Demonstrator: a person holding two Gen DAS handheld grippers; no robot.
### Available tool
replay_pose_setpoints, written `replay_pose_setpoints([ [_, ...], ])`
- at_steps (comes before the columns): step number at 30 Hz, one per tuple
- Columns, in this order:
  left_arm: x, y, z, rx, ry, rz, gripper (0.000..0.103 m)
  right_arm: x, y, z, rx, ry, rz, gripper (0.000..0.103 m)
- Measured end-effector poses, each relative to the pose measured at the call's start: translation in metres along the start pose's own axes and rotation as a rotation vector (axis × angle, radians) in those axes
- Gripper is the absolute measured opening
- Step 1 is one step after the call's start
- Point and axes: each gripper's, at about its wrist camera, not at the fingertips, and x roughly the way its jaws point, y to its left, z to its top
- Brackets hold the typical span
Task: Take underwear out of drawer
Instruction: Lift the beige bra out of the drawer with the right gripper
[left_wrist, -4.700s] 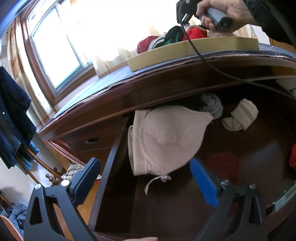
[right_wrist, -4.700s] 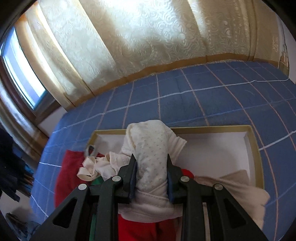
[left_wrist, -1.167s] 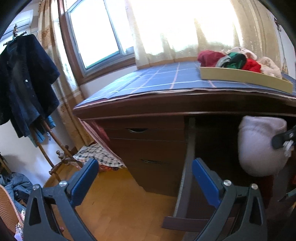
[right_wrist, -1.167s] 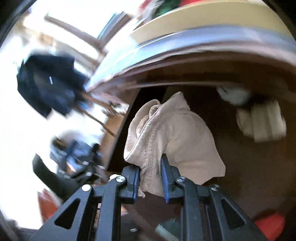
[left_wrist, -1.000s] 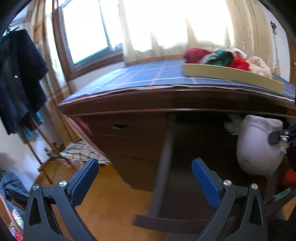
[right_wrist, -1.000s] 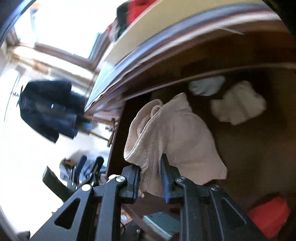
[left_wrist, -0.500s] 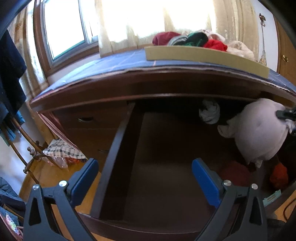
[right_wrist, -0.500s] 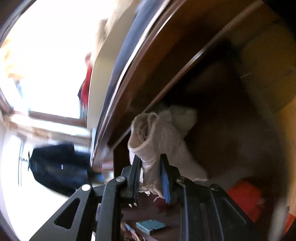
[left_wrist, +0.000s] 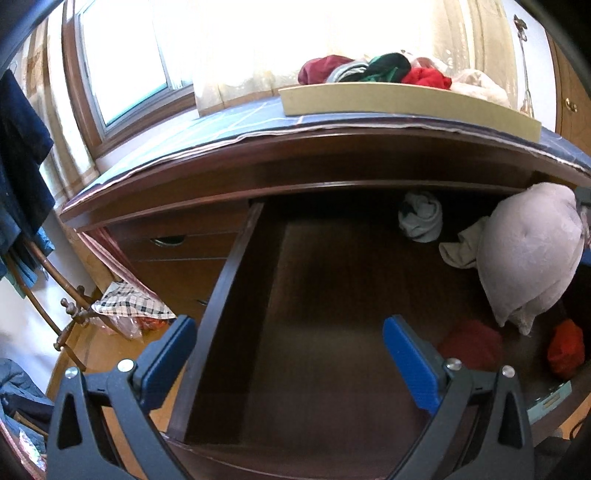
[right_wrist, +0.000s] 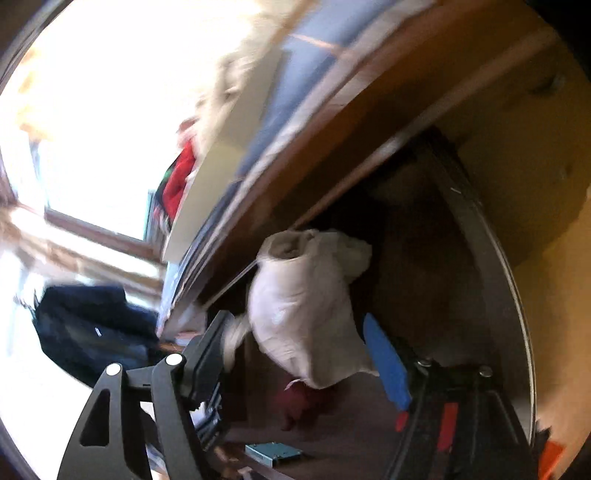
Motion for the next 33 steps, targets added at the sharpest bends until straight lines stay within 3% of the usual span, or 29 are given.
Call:
replay_pose_setpoints([
  [1, 0.0, -0.001, 0.0, 0.006, -0.003, 0.004, 0.102, -0.001, 0.013, -0.002, -0.055, -0.005, -0.018, 0.076],
  [3, -0.001, -0.001, -0.001, 0.009, -0.005, 0.006, 0.102, 0.005, 0.021, 0.003, -0.129, 0.006, -0.051, 0.091],
  [8, 0.0, 0.0, -0.001, 0.012, -0.002, 0.003, 0.102, 0.055, 0.04, -0.005, -0.233, 0.132, -0.196, 0.091],
  [10, 0.003, -0.002, 0.001, 0.032, 0.004, 0.013, 0.102, 0.063, 0.039, -0.007, -0.231, 0.125, -0.23, 0.082],
  [12, 0.003, -0.003, 0.002, 0.039, -0.001, 0.023, 0.102, 0.068, 0.034, -0.007, -0.211, 0.148, -0.228, 0.047],
  [14, 0.004, -0.005, 0.004, 0.043, 0.0, 0.024, 0.102, 0.07, 0.02, -0.003, -0.162, 0.178, -0.177, 0.043],
  [21, 0.006, -0.006, 0.004, 0.035, 0.002, 0.024, 0.102, 0.057, 0.012, -0.01, -0.113, 0.154, -0.063, 0.03],
  [29, 0.008, -0.009, 0.004, 0.045, -0.001, 0.056, 0.102, 0.012, 0.006, -0.012, 0.002, 0.132, 0.193, 0.029],
  [33, 0.008, -0.012, 0.004, 0.056, -0.01, 0.079, 0.102, -0.009, 0.005, -0.015, 0.034, 0.12, 0.28, 0.029],
])
